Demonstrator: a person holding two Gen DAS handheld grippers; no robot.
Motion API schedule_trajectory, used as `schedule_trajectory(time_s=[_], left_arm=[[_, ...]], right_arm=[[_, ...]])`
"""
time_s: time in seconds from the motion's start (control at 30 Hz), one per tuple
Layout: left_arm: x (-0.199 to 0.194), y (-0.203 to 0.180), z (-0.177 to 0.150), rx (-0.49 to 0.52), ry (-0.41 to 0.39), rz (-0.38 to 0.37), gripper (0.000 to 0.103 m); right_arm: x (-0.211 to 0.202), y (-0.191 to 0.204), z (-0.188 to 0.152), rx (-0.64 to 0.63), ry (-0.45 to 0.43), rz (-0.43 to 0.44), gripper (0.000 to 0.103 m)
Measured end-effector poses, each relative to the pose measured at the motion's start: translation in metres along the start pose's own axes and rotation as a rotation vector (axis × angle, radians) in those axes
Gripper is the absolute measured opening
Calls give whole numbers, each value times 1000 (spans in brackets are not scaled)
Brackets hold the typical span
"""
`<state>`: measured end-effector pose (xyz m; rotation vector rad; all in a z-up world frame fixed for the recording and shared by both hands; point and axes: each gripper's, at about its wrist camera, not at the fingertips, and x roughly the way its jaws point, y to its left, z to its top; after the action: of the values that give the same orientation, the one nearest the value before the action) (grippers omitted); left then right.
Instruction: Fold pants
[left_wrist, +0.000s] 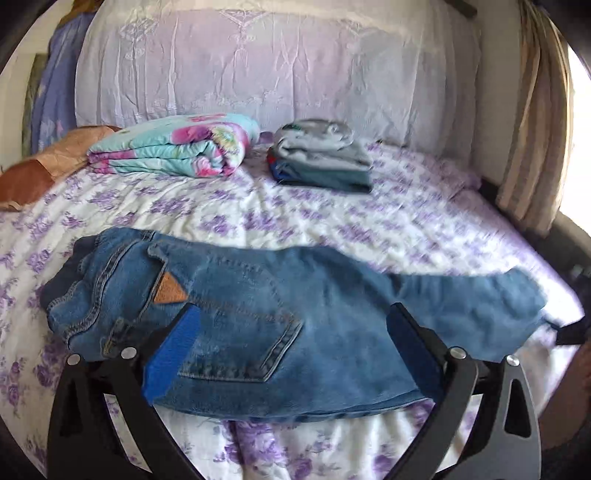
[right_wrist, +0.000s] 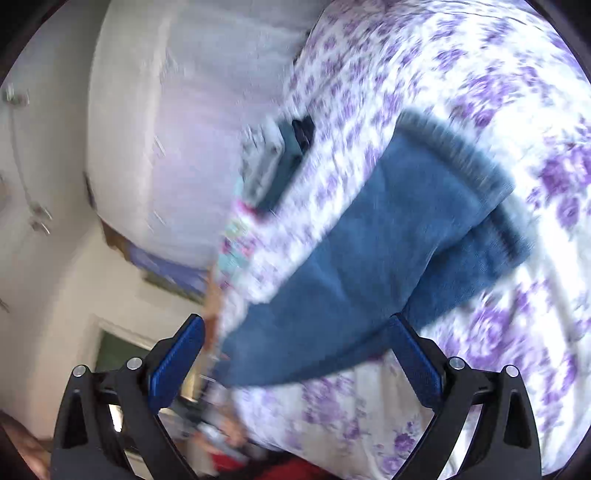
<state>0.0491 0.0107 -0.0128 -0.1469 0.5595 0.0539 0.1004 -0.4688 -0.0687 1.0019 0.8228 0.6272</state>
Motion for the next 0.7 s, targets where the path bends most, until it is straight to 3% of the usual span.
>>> schedule_trajectory(time_s=[0.07,0.2,0.33,0.43,0.5,0.53,0.6,0.7], left_arm=[[24,5,-14,2,78,15,98],[24,-5,-19,75,52,64,98],[22,-1,-20,56,50,32,98],[19,2,-21,41,36,11,98],[17,2,-21,37,31,6,98],[17,3,-21,35,30,4,98],[17,4,-21,32,28,-2,98],[17,4,-21,35,28,-5,98]], right_arm=[[3,-5,-3,9,9,-34,99],[-2,-5,-6,-5,-1,-75,99],[-23,-12,-8,-24,-55,-160,94],[-25,-20,-4,-59,-60,-244,77],[-21,-25,-2,-123,-62,-348,53],[-18,-31,0,-132,-61,-373,49],[-13,-40,6,-136,-78,-400,25],[-11,-51,16,-65,-118,-327,21]])
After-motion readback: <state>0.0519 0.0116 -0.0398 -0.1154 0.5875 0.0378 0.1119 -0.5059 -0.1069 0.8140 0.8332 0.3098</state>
